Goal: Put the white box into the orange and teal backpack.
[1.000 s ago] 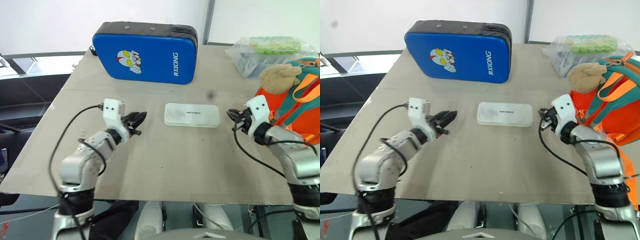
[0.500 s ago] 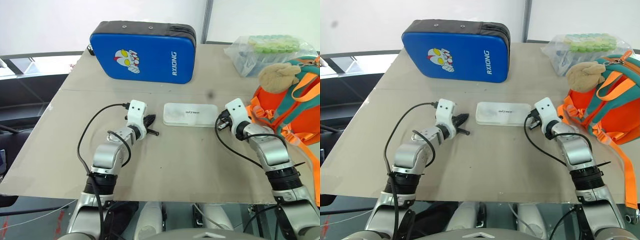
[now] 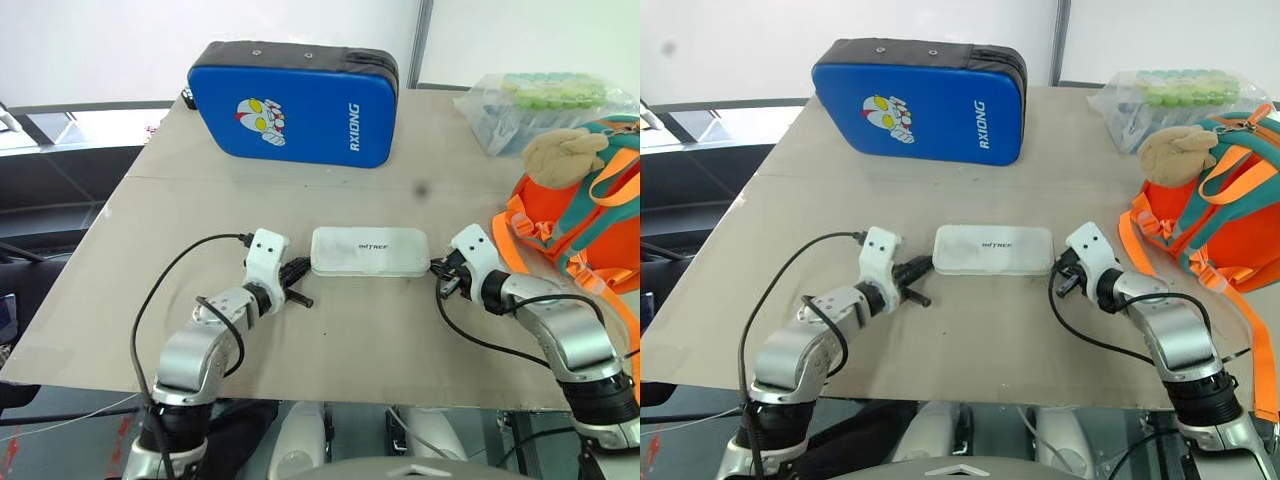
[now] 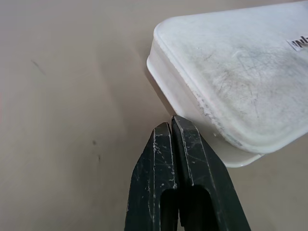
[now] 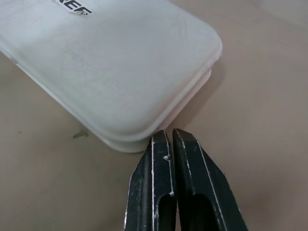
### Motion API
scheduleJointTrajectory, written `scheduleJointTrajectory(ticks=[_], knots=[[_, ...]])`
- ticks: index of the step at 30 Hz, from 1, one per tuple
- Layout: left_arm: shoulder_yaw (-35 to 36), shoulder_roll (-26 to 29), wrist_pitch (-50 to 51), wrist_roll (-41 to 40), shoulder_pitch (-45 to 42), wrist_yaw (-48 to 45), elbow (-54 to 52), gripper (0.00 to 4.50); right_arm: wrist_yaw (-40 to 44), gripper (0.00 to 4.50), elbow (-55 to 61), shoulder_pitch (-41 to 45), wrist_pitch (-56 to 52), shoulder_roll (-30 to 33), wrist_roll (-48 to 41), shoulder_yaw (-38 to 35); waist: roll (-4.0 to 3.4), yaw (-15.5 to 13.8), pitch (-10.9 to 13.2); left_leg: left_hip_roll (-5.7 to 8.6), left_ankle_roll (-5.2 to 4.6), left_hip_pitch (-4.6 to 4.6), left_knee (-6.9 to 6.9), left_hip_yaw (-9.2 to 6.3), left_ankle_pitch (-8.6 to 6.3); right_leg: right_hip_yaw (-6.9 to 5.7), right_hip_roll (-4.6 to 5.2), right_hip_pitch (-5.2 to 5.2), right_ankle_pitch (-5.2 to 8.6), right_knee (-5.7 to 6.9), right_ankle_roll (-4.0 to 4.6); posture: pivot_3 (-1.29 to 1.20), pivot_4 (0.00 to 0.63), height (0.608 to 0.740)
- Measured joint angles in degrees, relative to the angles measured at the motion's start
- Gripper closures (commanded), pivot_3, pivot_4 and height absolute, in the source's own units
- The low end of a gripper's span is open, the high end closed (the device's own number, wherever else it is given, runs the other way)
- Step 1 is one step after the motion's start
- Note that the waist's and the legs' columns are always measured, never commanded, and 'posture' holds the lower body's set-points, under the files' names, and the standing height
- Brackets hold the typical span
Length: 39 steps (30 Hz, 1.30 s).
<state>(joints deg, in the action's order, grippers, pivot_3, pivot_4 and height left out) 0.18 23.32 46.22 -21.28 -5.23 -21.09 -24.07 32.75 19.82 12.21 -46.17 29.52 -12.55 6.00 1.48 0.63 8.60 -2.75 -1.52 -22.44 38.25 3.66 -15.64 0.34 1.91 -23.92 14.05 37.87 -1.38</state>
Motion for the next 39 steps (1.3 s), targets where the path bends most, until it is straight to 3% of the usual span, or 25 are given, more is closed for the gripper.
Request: scheduleJointTrajectory(ticks=[4, 5, 7, 11, 15, 16, 19, 24, 34, 39], knots=[[2.0, 0.6, 1.9, -2.8, 2.7, -1.8, -2.5, 4.45, 0.2, 4.5, 2.1, -2.0, -0.8, 1.1, -0.9, -0.4, 0.0, 0.0, 0.0, 0.03, 0.0, -0.02, 0.0, -0.08, 0.0, -0.1, 0.0, 0.01, 0.01, 0.0, 0.0, 0.0, 0.15, 0.74], [3.5, 0.8, 2.3, -5.1, 3.7, -3.4, -2.6, 4.06, 0.5, 4.5, 2.2, -2.3, -0.2, 1.7, -0.9, -0.3, 0.0, 0.0, 0.0, 0.03, 0.0, -0.02, 0.01, -0.09, 0.0, -0.13, 0.0, 0.01, 0.01, 0.0, 0.0, 0.0, 0.15, 0.74], [5.6, 1.0, 3.4, -7.7, 4.1, -4.5, -2.5, 3.74, 0.6, 4.5, 2.1, -2.4, 0.2, 2.1, -0.8, -0.2, 0.0, 0.0, 0.0, 0.05, 0.0, -0.03, 0.02, -0.12, 0.0, -0.19, 0.0, 0.01, 0.01, 0.0, 0.0, 0.0, 0.15, 0.74], [14.8, 5.7, 9.0, -15.8, 2.2, -8.0, -0.5, 2.05, 1.5, 4.5, 0.4, -1.7, 1.7, 3.6, -0.9, -0.2, 0.0, 0.0, 0.0, 0.15, 0.0, -0.05, 0.04, -0.22, 0.0, -0.47, -0.03, 0.02, 0.01, 0.02, 0.0, 0.0, 0.15, 0.74], [21.8, 13.2, 21.1, -26.1, -0.3, -14.0, 7.1, 0.34, 2.1, 4.5, -4.6, 2.1, 3.2, 5.2, -0.3, -0.4, -0.02, 0.1, 0.0, 0.19, -0.01, -0.07, 0.06, -0.22, 0.0, -0.49, -0.02, 0.01, 0.02, -0.02, 0.0, 0.0, 0.15, 0.74], [22.1, 13.5, 22.6, -27.3, -0.8, -14.7, 8.1, 0.16, 2.2, 4.5, -5.3, 2.6, 3.5, 5.4, -0.1, -0.4, -0.02, 0.1, 0.0, 0.19, -0.01, -0.09, 0.06, -0.22, 0.0, -0.5, -0.02, 0.01, 0.02, -0.02, -0.01, 0.0, 0.15, 0.74], [22.8, 12.7, 29.8, -33.2, -6.3, -15.2, 13.7, 0.16, 3.7, 4.5, -9.8, 6.7, 5.9, 5.9, 1.1, 0.3, -0.01, -0.2, 0.0, 0.26, 0.0, -0.19, 0.08, -0.38, 0.01, -0.63, 0.03, 0.01, 0.02, -0.03, -0.02, 0.0, 0.15, 0.74], [22.2, 7.4, 32.9, -34.5, -13.9, -10.8, 18.8, 0.16, 6.7, 4.5, -15.0, 11.6, 9.8, 6.4, 3.7, 4.0, 0.0, 0.0, 0.0, 0.32, 0.0, -0.22, 0.1, -0.43, 0.01, -0.64, 0.05, 0.02, 0.02, -0.03, -0.01, 0.0, 0.15, 0.74], [21.5, -0.1, 34.4, -34.4, -16.4, -6.1, 22.6, 0.16, 10.9, 4.5, -22.9, 17.0, 15.8, 4.5, 7.9, 8.5, -0.03, 0.0, 0.0, 0.42, 0.1, -0.2, 0.11, -0.94, 0.07, -0.65, 0.09, 0.15, 0.02, 0.05, -0.01, 0.0, 0.15, 0.74], [20.7, -0.4, 34.4, -34.4, -16.9, -6.4, 23.4, 0.16, 12.0, 4.5, -22.7, 17.1, 16.3, 3.5, 8.5, 9.2, -0.03, 0.0, 0.0, 0.41, 0.12, -0.13, 0.13, -0.97, 0.08, -0.66, 0.13, 0.25, 0.02, 0.02, -0.01, 0.0, 0.15, 0.74]])
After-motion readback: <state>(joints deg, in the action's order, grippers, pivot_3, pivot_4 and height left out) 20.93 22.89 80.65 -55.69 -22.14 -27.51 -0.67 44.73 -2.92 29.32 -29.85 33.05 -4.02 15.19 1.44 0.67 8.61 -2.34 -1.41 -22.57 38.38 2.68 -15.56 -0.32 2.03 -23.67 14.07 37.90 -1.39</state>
